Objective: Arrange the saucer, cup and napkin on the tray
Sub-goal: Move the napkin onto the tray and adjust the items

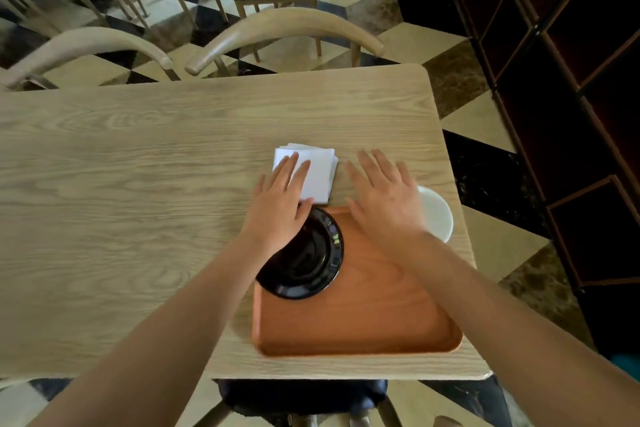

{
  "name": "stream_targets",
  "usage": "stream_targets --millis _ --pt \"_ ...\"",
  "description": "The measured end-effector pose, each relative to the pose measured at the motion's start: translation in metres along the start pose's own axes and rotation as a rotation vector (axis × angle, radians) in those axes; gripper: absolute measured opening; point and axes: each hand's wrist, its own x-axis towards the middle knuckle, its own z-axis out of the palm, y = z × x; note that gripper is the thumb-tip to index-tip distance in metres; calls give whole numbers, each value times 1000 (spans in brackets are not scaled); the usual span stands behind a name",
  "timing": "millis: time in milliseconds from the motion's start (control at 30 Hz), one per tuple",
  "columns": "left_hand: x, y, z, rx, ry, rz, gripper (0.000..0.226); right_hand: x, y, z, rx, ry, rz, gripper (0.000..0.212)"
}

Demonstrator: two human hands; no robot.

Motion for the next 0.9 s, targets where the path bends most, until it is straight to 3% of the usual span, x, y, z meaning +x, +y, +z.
stream_targets --millis 133,400,567,733,833,900 --pt "18 -31 10 99 -171 -66 58 44 -17 37 -192 -287 -3 63" --pt "44 -53 25 162 -343 -66 57 71 -23 74 -239 -430 -11 64" --pt "46 -46 19 -27 -347 -165 63 71 -21 78 -156 -439 -4 63" --pt "58 -34 13 -313 -237 -359 79 68 -20 79 -118 -445 8 62" --pt "68 -39 6 -558 -103 -618 53 69 -20 79 -113 -451 12 63" --pt "71 -41 2 -711 -117 -770 25 70 -21 78 -114 -458 15 63"
